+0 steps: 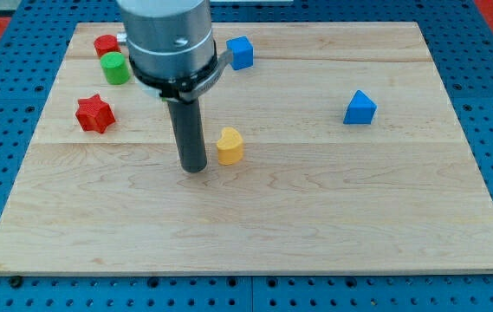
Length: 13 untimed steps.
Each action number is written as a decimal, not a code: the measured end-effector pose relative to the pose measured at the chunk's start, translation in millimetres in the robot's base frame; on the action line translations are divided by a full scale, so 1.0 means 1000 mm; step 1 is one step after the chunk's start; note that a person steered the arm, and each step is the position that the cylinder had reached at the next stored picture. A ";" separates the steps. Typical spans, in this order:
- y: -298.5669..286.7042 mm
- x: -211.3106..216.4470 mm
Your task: Move the yellow heart towards the top right of the board
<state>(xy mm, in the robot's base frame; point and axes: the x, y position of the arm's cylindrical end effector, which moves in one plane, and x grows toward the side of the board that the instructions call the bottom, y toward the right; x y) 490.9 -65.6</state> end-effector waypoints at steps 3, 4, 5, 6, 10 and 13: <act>0.033 -0.071; 0.065 -0.099; 0.126 -0.120; 0.132 -0.149; 0.148 -0.178; 0.224 -0.205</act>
<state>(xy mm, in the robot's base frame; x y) 286.4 158.7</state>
